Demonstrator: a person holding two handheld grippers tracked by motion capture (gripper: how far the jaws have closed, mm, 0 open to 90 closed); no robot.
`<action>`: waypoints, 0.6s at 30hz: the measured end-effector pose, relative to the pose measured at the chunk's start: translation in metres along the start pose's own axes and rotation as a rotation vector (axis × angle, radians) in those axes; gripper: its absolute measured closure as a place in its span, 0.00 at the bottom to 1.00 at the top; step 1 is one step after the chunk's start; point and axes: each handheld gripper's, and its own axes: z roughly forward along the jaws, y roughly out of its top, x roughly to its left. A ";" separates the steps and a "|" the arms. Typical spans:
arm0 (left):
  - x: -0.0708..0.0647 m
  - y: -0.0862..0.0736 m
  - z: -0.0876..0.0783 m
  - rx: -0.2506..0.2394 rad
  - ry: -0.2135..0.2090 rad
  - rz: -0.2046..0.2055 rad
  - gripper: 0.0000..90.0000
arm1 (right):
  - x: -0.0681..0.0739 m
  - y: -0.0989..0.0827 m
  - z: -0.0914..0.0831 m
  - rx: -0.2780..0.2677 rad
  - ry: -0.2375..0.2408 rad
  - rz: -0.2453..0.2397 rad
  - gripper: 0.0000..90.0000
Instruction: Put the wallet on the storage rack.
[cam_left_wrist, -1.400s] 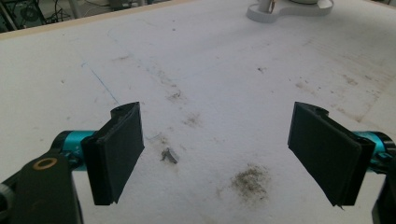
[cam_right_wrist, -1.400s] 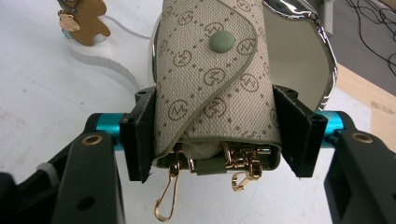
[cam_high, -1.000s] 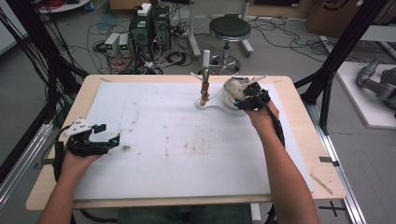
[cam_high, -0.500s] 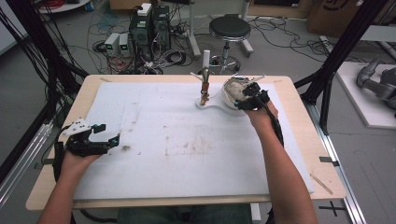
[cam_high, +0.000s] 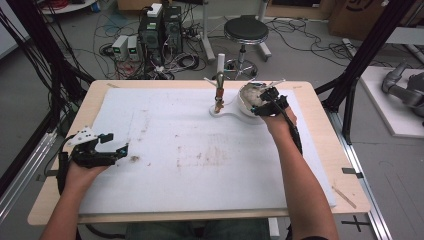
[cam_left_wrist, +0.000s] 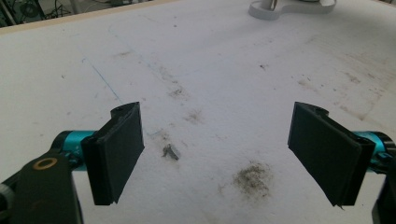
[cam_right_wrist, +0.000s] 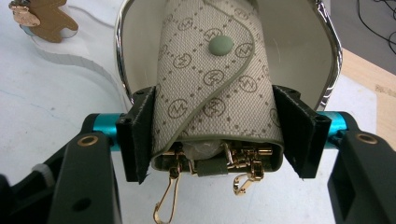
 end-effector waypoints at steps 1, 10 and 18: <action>0.000 0.000 0.000 0.000 0.000 0.000 0.20 | 0.000 0.000 0.000 -0.011 0.000 0.000 0.38; -0.001 0.001 0.000 -0.001 -0.003 0.005 0.20 | 0.001 0.001 -0.012 -0.065 -0.005 -0.013 0.31; -0.002 0.003 0.001 -0.006 -0.010 0.008 0.20 | -0.002 -0.005 -0.041 -0.129 0.021 0.025 0.23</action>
